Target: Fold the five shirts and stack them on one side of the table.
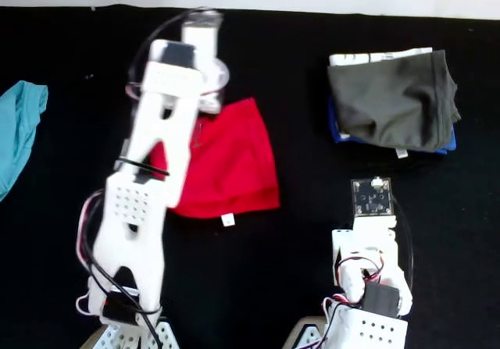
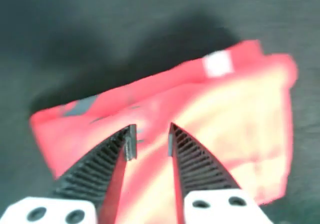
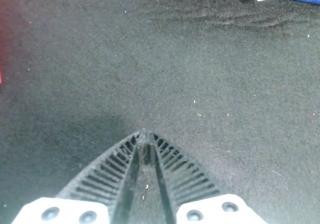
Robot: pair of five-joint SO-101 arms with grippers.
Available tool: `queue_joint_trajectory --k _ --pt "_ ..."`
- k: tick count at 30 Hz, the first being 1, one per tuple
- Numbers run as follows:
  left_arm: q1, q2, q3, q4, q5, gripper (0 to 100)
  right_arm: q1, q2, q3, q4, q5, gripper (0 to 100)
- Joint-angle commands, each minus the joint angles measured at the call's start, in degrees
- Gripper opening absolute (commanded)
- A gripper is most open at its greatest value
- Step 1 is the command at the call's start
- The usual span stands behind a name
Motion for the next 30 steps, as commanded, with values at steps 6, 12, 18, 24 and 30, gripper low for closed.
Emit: queue_joint_trajectory --k 6,12,18,24,30 --pt "-4.88 7.08 -1.36 -2.02 0.09 2 0.40 -0.40 7.69 0.04 0.44 0.7" --pt "-7.96 7.16 -1.27 -3.08 0.09 2 0.40 -0.40 7.69 0.04 0.44 0.7" --pt "-8.04 5.93 -9.63 1.67 0.18 2 0.40 -0.40 7.69 0.04 0.44 0.7" --pt "-2.86 5.93 -21.32 9.14 0.44 2 0.40 -0.40 7.69 0.04 0.44 0.7" --pt "7.52 6.99 -21.67 6.42 0.35 2 0.40 -0.40 7.69 0.04 0.44 0.7"
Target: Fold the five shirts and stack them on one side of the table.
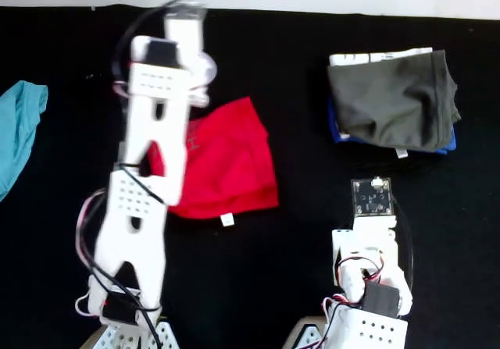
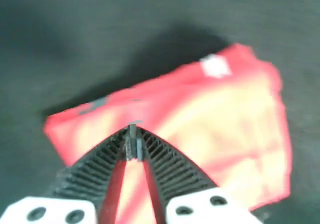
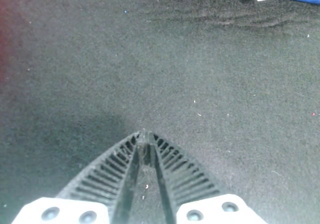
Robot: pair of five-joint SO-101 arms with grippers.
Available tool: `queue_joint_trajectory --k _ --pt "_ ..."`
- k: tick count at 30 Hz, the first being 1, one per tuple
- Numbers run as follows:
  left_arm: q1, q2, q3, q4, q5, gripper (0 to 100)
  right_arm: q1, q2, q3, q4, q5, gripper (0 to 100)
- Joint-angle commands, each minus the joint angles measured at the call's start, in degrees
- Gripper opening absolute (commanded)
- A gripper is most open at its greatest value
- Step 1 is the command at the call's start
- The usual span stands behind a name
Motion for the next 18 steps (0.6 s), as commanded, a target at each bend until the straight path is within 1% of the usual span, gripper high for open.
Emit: queue_joint_trajectory --k 1,3,7,12,15,16,18 --pt "5.49 -0.48 0.40 -4.57 0.35 2 0.40 -0.40 7.69 0.04 0.44 0.7" --pt "6.73 1.19 1.63 -9.05 0.26 2 0.40 -0.40 7.69 0.04 0.44 0.7" --pt "7.08 6.55 2.77 -17.85 0.26 2 0.40 -0.40 7.69 0.04 0.44 0.7" --pt "6.37 13.05 2.42 -24.26 0.26 2 0.40 -0.40 7.69 0.04 0.44 0.7" --pt "5.67 13.14 1.98 -25.41 0.26 2 0.40 -0.40 7.69 0.04 0.44 0.7" --pt "5.58 12.79 0.48 -24.88 0.26 2 0.40 -0.40 7.69 0.04 0.44 0.7" --pt "5.41 11.65 -3.30 -21.27 0.44 2 0.40 -0.40 7.69 0.04 0.44 0.7"
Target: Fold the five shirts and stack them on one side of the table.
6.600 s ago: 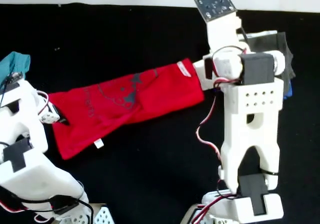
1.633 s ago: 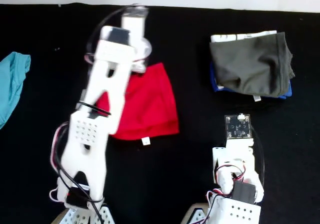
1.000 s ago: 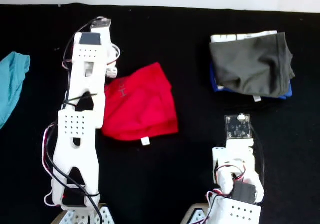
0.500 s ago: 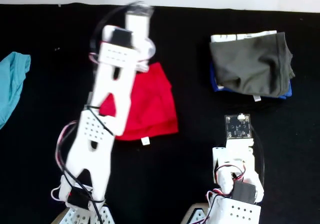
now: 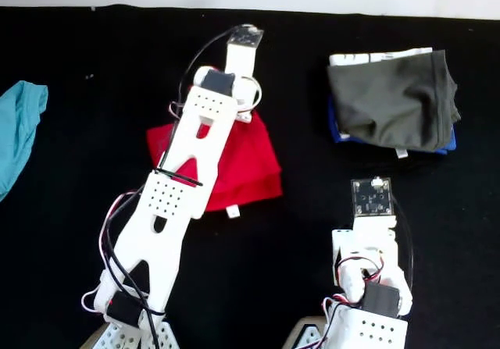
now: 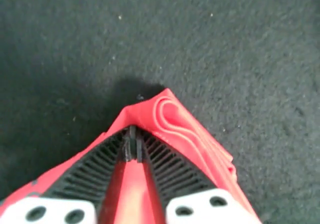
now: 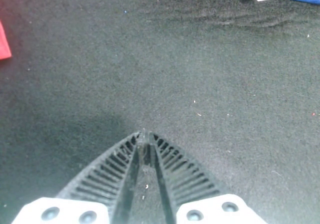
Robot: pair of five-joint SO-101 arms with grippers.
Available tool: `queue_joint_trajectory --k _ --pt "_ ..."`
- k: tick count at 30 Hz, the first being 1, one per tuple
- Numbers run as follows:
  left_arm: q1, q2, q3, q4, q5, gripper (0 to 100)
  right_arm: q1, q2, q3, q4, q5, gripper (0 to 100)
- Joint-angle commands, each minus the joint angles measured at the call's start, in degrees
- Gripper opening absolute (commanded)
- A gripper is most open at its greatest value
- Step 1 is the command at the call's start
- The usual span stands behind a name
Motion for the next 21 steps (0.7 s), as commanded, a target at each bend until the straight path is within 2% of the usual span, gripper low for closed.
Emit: queue_joint_trajectory --k 1,5,11,17,21 --pt "-0.57 -2.68 -6.90 4.75 0.26 2 0.40 -0.40 7.69 0.04 0.44 0.7" --pt "0.48 -4.97 -14.11 15.30 0.09 2 0.40 -0.40 7.69 0.04 0.44 0.7" --pt "1.98 -8.40 -14.37 24.88 0.09 2 0.40 -0.40 7.69 0.04 0.44 0.7" --pt "6.11 -13.93 -13.23 25.67 0.44 2 0.40 -0.40 7.69 0.04 0.44 0.7" --pt "12.35 -17.89 -5.14 25.67 0.44 2 0.40 -0.40 7.69 0.04 0.44 0.7"
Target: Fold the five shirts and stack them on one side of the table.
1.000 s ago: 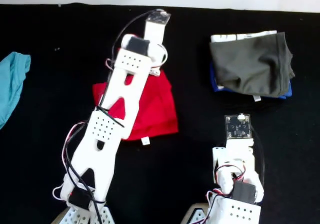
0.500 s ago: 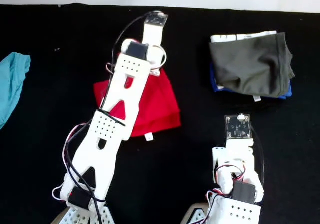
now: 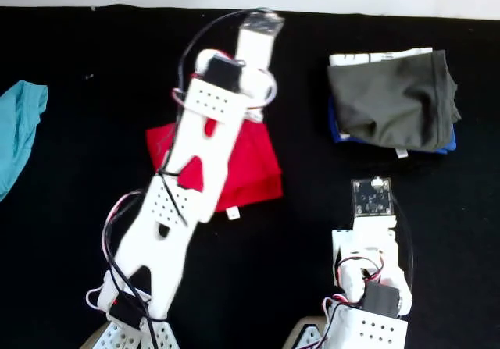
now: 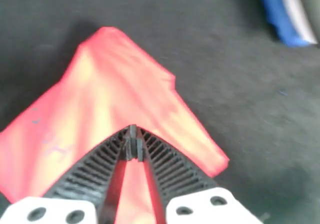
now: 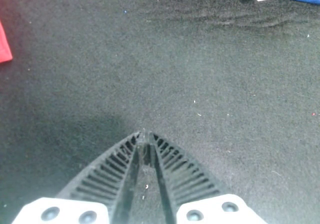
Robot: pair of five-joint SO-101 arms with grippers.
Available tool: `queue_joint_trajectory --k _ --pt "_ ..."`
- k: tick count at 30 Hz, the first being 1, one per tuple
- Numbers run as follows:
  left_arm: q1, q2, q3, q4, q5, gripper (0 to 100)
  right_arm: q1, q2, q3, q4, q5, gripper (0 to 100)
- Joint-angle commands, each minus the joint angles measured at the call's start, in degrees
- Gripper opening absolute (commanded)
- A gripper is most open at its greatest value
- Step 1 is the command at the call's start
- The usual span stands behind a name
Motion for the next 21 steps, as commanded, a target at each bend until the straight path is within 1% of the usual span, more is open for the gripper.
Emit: queue_joint_trajectory --k 1,5,9,21 --pt "5.58 -6.02 6.64 0.62 0.62 2 0.40 -0.40 7.69 0.04 0.44 0.7" --pt "8.13 -6.90 16.75 0.62 0.62 3 0.40 -0.40 7.69 -0.04 0.44 0.7" --pt "7.69 -7.08 23.08 0.62 0.62 12 0.40 -0.40 7.69 -0.04 0.44 0.7" --pt "8.22 -6.73 24.40 0.62 0.35 12 0.40 -0.40 7.69 -0.04 0.44 0.7"
